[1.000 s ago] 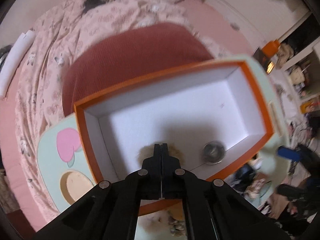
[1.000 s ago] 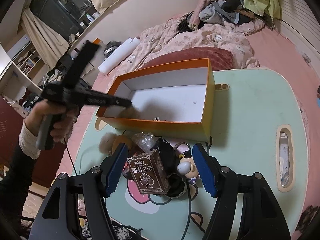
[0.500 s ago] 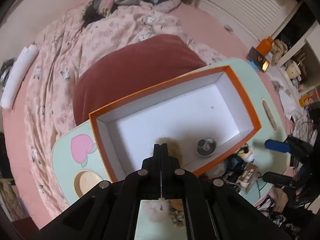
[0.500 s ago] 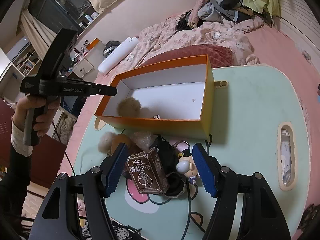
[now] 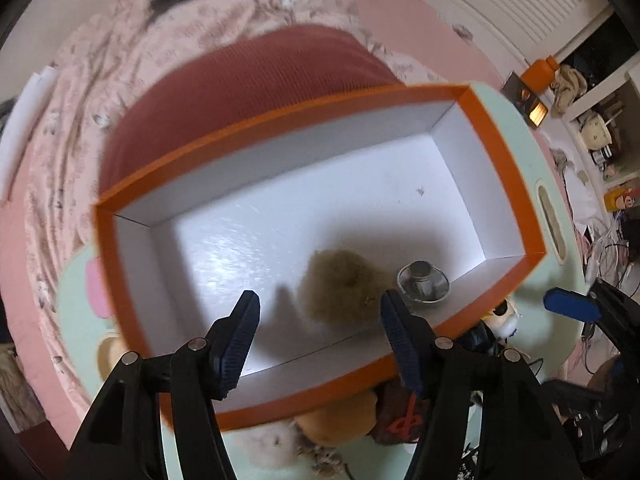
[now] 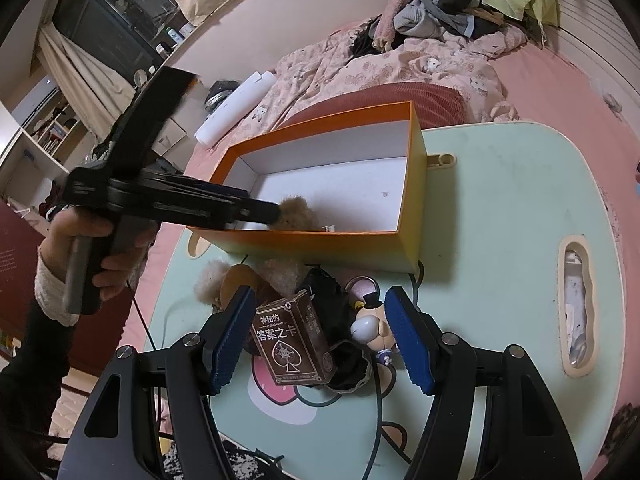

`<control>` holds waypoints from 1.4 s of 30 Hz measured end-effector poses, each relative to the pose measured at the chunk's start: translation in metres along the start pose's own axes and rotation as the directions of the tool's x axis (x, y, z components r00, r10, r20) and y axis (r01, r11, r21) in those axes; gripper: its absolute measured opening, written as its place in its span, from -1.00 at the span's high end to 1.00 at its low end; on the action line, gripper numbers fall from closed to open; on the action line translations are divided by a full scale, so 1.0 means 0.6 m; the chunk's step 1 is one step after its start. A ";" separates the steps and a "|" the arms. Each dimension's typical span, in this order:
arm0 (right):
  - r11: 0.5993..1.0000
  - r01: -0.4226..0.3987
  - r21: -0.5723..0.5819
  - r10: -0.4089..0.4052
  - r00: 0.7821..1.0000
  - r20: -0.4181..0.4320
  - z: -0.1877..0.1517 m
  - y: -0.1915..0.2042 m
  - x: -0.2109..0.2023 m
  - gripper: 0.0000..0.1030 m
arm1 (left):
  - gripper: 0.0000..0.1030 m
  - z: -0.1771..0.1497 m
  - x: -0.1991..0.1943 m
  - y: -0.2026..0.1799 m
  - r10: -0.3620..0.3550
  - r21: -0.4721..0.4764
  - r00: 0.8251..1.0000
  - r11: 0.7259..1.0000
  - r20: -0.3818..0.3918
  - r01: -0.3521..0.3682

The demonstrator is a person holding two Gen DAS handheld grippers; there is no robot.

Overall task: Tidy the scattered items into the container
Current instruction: 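Lift the brown pom-pom out and set it on the table with the left tool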

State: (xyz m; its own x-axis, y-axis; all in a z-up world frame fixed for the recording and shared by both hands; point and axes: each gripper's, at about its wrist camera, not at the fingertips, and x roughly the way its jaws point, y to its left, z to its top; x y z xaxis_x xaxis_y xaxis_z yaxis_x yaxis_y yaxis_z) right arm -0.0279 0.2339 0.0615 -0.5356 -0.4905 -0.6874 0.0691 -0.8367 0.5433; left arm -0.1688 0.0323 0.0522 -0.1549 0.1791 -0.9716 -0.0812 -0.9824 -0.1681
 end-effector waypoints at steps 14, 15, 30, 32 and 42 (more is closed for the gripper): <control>1.000 0.002 0.022 -0.002 1.000 0.002 -0.003 -0.005 0.001 -0.31 | 0.63 0.003 0.038 0.030 -0.392 -0.115 0.919 0.912 0.044 0.394; 1.000 0.003 0.021 -0.003 1.000 0.002 -0.004 -0.004 0.001 -0.31 | 0.72 0.002 0.036 0.031 -0.400 -0.116 0.915 0.907 0.055 0.404; 1.000 0.005 0.031 -0.005 1.000 0.000 -0.003 -0.011 0.001 -0.31 | 0.99 -0.023 -0.143 0.064 -0.423 -0.035 0.830 0.884 0.363 0.466; 1.000 0.004 0.029 -0.004 1.000 -0.001 -0.003 -0.010 0.002 -0.31 | 0.99 -0.039 -0.168 0.068 -0.436 -0.014 0.813 0.878 0.385 0.478; 0.999 0.007 0.037 -0.007 1.000 0.006 -0.002 -0.010 -0.001 -0.31 | 0.99 -0.173 -0.206 0.039 -0.454 0.059 0.792 0.879 0.409 0.473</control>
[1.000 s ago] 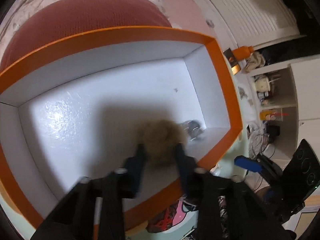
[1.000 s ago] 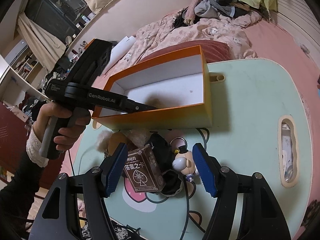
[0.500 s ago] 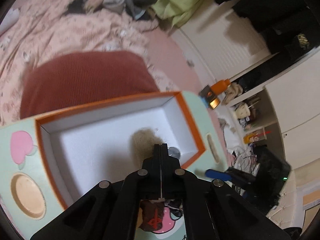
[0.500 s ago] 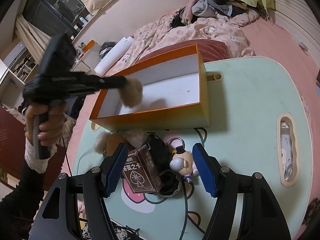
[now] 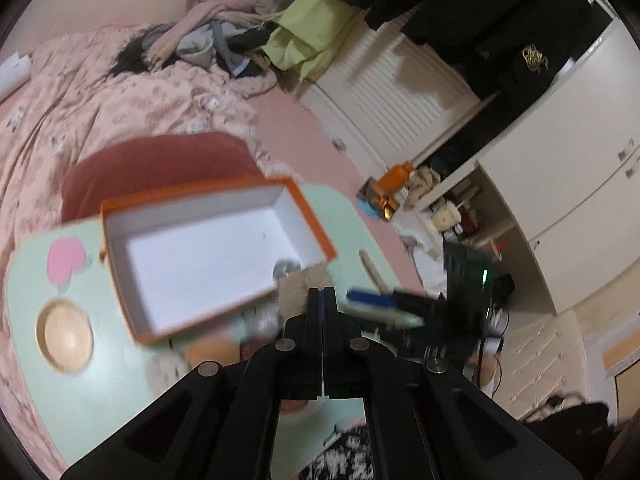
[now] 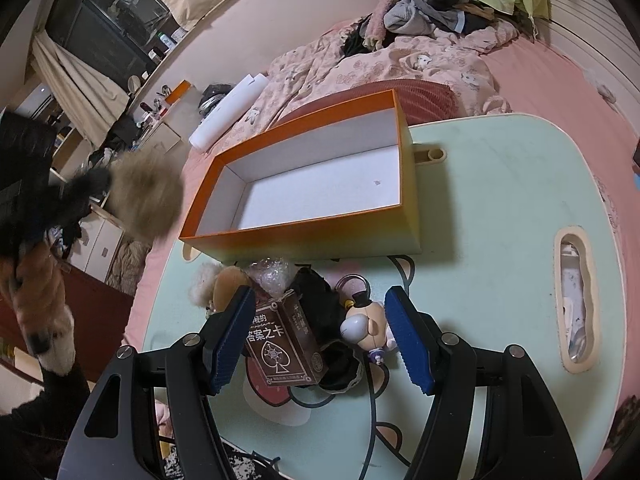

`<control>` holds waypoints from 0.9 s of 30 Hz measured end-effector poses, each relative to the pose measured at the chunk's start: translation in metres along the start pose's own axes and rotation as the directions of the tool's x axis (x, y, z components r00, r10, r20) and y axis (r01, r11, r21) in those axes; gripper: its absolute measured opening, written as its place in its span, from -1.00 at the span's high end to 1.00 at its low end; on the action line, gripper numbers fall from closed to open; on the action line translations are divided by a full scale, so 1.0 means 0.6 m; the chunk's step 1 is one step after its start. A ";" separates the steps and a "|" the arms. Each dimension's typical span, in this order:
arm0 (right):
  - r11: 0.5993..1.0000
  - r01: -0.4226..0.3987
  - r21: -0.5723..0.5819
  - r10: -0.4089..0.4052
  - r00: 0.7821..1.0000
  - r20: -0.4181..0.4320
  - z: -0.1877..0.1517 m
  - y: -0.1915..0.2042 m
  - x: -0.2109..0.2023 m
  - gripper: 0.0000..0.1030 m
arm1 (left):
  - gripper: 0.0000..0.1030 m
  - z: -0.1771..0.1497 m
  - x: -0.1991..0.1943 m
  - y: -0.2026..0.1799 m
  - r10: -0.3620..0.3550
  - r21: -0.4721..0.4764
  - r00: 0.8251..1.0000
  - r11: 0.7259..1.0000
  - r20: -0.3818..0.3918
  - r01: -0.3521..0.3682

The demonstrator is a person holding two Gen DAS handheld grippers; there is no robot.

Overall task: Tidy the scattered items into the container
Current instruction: 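Lift the brown pom-pom out and set it on the table with the left tool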

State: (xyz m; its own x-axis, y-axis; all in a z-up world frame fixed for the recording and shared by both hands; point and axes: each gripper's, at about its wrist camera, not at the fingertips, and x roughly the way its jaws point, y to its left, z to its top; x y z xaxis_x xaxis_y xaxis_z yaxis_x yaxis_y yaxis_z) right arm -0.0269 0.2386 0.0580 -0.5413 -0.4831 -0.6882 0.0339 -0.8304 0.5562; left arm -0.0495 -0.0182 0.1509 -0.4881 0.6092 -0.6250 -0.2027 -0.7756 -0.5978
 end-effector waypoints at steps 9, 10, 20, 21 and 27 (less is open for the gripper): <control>1.000 0.016 0.006 -0.016 1.000 0.022 0.004 -0.006 -0.012 -0.31 | 0.99 -0.135 0.020 0.060 0.076 -0.101 0.997 0.992 -0.013 -0.077; 1.000 0.023 0.005 -0.023 1.000 0.021 0.004 -0.007 -0.012 -0.31 | 0.99 -0.147 0.030 0.069 0.079 -0.122 0.997 0.989 -0.024 -0.081; 0.991 0.066 -0.113 -0.078 0.991 -0.106 -0.024 0.031 0.023 -0.31 | 0.76 -0.188 0.078 0.084 0.101 -0.141 0.995 0.985 -0.004 -0.100; 0.990 0.052 -0.129 -0.068 0.991 -0.119 -0.028 0.038 0.027 -0.31 | 0.59 -0.187 0.077 0.084 0.094 -0.144 0.996 0.985 0.002 -0.093; 0.967 -0.110 -0.231 0.057 0.973 -0.225 -0.053 0.096 0.044 -0.31 | 0.12 -0.170 0.051 0.086 0.094 -0.150 0.994 0.985 0.061 -0.084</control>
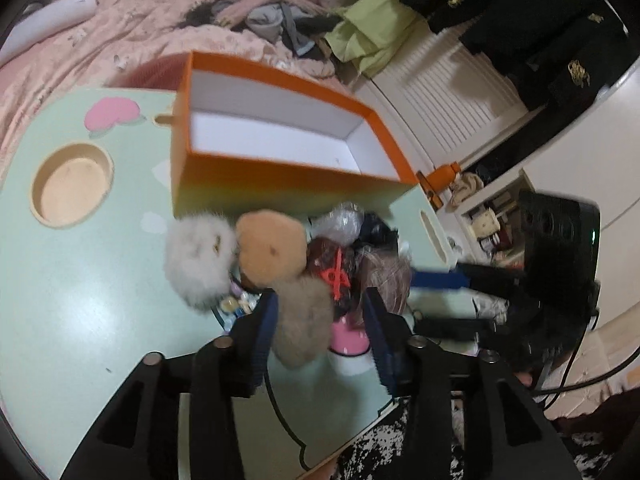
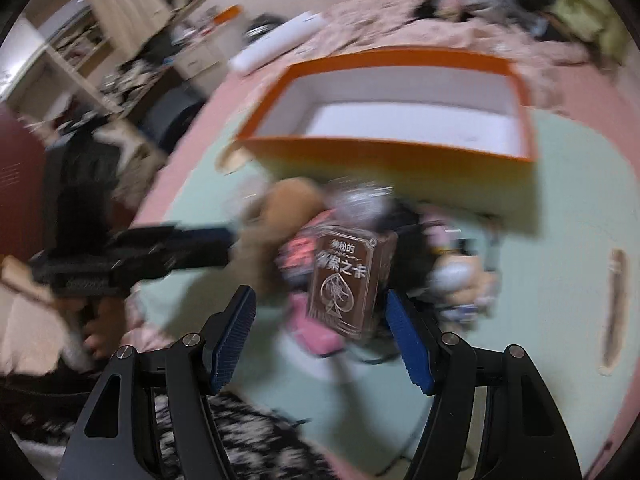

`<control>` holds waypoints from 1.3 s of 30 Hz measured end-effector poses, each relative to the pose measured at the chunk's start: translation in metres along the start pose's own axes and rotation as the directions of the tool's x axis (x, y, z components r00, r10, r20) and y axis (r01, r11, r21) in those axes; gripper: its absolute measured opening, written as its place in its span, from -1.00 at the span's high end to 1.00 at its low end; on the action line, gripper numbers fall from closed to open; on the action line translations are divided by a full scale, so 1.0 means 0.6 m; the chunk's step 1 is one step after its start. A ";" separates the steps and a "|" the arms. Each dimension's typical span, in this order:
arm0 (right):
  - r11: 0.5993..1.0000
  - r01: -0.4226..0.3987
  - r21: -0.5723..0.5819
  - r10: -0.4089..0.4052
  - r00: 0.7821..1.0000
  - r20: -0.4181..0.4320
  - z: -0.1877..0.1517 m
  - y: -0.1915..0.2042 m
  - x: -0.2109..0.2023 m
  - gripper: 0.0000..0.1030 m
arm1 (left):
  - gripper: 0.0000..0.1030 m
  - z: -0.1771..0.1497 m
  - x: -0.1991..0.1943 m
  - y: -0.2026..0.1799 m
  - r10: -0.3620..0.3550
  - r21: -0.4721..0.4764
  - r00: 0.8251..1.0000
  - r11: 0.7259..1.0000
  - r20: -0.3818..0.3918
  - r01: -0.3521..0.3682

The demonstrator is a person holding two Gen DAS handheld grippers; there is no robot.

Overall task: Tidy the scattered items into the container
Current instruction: 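Lift the brown pom-pom out and set it on the table with the left tool, then reach the right tool into the box and grasp the small silver round item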

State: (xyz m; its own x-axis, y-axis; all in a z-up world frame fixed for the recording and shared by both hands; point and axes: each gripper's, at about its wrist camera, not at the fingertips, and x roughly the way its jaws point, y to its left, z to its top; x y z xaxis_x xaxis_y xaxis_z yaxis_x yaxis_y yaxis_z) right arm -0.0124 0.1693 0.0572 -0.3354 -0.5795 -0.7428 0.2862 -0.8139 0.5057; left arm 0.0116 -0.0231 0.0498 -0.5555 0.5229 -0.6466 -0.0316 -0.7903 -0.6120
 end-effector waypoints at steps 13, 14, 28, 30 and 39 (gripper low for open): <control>0.964 0.163 0.212 -0.209 0.953 0.218 0.063 -0.062 -0.083 -0.31 | -0.05 0.069 -0.038 0.003 0.141 0.004 0.980 0.990 0.142 -0.143; 0.961 0.177 0.212 -0.224 0.949 0.222 0.072 -0.063 -0.086 -0.31 | -0.05 0.074 -0.043 0.000 0.175 0.003 0.970 0.984 0.169 -0.178; 0.965 0.261 -0.025 -0.260 0.965 0.040 0.189 -0.061 -0.005 -0.31 | -0.28 0.165 -0.012 -0.026 0.298 0.071 0.941 0.947 0.159 -0.312; 0.984 0.172 -0.037 -0.173 0.985 -0.027 0.209 -0.077 0.000 -0.08 | -0.28 0.177 -0.005 -0.021 0.285 0.068 0.949 0.953 0.132 -0.296; 0.972 0.207 -0.114 -0.233 0.915 -0.328 0.236 -0.114 0.066 0.34 | -0.28 0.192 0.038 -0.016 0.274 0.090 0.958 0.956 0.081 -0.281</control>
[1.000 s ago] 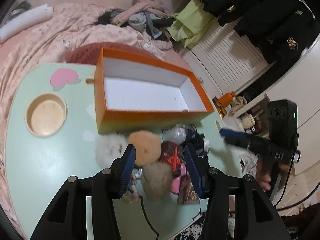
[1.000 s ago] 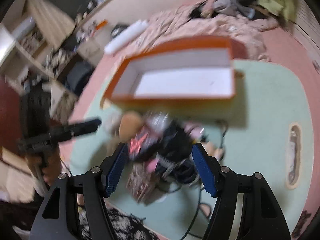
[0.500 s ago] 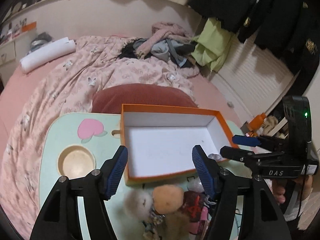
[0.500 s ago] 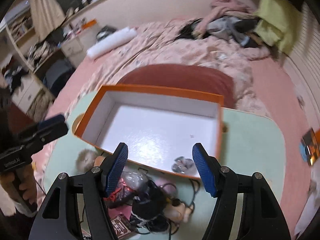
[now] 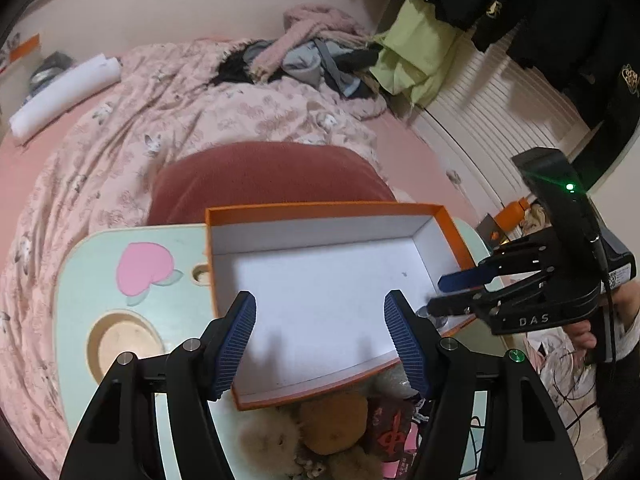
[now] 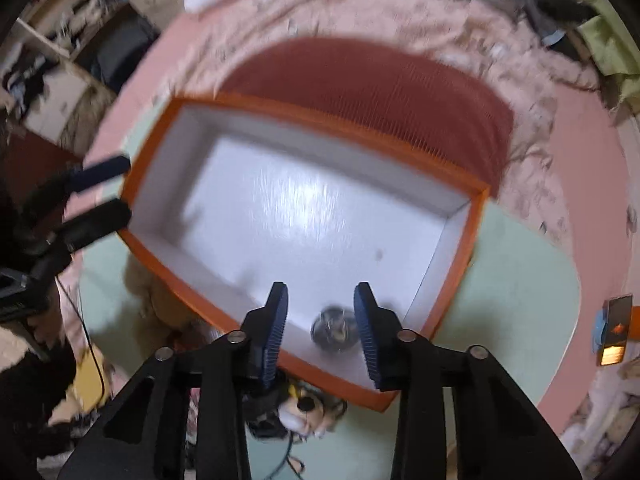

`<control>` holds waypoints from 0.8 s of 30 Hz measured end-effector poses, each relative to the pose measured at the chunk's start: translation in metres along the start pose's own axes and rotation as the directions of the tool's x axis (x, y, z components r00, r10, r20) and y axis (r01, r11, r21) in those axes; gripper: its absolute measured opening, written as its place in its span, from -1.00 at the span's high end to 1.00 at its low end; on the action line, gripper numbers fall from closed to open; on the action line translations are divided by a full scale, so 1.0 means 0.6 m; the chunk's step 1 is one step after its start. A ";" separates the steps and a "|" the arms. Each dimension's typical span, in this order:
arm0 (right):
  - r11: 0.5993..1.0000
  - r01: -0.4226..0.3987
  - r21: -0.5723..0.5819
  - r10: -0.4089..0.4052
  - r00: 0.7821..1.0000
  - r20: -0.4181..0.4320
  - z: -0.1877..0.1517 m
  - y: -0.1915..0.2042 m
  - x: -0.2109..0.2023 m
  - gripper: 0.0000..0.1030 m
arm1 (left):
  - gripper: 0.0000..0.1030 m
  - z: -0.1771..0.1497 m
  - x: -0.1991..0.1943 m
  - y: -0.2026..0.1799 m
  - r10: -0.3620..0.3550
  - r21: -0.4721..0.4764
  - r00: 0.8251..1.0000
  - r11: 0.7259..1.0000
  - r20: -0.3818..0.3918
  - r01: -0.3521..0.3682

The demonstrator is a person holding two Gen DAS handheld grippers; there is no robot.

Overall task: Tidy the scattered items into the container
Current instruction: 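Reach the right tool into the box and grasp the small silver round item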

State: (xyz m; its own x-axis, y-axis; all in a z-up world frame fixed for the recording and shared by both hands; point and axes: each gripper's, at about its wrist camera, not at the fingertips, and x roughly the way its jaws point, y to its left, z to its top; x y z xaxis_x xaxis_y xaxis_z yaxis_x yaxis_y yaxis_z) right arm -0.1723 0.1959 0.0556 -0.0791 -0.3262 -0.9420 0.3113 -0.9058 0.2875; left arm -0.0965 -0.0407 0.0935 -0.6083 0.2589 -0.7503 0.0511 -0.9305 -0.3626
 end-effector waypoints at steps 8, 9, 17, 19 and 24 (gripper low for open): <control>0.999 0.041 0.003 -0.039 0.969 -0.243 0.021 -0.011 0.050 0.35 | -0.28 -0.004 0.009 -0.001 -0.037 -0.016 0.999 0.999 -0.002 0.037; 0.999 0.053 0.001 -0.051 0.967 -0.251 0.023 -0.011 0.053 0.35 | -0.28 -0.006 0.008 -0.001 -0.039 -0.015 0.999 0.999 -0.002 0.039; 0.974 0.216 -0.068 -0.226 0.931 -0.287 0.023 -0.006 0.080 0.66 | -0.28 -0.011 0.005 0.000 -0.044 -0.007 0.999 0.999 -0.001 0.044; 0.974 0.217 -0.065 -0.226 0.930 -0.289 0.021 -0.009 0.079 0.66 | -0.29 -0.012 0.006 0.000 -0.043 -0.006 0.999 0.999 -0.007 0.043; 0.983 0.178 -0.037 -0.181 0.956 -0.231 0.023 -0.019 0.054 0.66 | -0.29 -0.017 0.014 0.002 -0.042 -0.006 0.999 0.999 -0.024 0.042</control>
State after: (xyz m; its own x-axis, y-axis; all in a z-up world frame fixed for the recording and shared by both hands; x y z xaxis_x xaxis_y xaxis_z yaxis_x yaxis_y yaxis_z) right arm -0.1913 0.1921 0.0242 0.0869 -0.0849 -0.9926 0.3267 -0.9388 0.1089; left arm -0.0936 -0.0370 0.0815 -0.5908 0.3038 -0.7474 0.0301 -0.9175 -0.3967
